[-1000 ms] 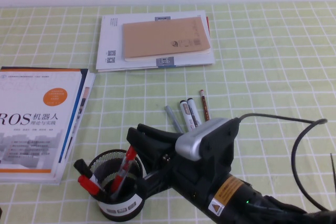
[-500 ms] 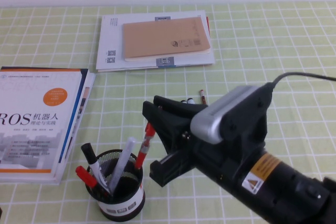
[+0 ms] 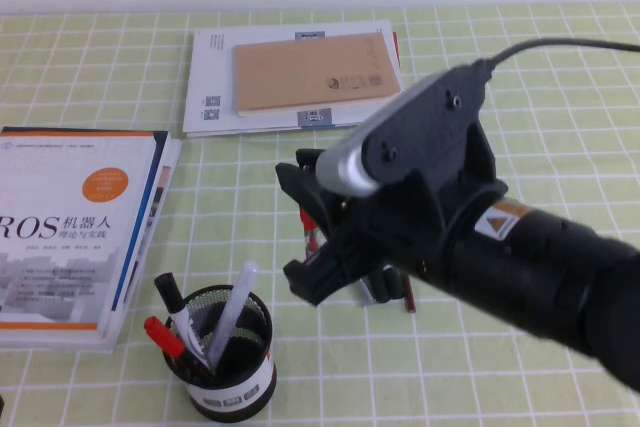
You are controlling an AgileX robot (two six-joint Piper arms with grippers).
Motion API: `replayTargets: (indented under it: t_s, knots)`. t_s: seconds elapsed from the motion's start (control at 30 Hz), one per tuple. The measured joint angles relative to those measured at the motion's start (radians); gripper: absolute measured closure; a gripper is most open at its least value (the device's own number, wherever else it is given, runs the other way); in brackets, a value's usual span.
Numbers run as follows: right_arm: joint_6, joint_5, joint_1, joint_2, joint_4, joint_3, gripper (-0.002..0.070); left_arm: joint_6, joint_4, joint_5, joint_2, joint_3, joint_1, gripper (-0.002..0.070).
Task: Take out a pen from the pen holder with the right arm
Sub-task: 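Take a marker out of the pen holder and lay it on the table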
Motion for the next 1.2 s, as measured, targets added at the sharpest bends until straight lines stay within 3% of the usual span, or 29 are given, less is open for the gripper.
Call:
replayTargets:
  t_s: [0.2, 0.63, 1.2]
  knots:
    - [0.074, 0.221, -0.126, 0.034, -0.039, -0.088, 0.0624, 0.0, 0.0, 0.0, 0.0, 0.0, 0.0, 0.0683]
    - [0.764, 0.846, -0.344, 0.275, -0.57, -0.403, 0.0624, 0.0, 0.0, 0.0, 0.0, 0.0, 0.0, 0.0683]
    - [0.82, 1.143, -0.365, 0.701, -0.68, -0.888, 0.0624, 0.0, 0.0, 0.0, 0.0, 0.0, 0.0, 0.0683]
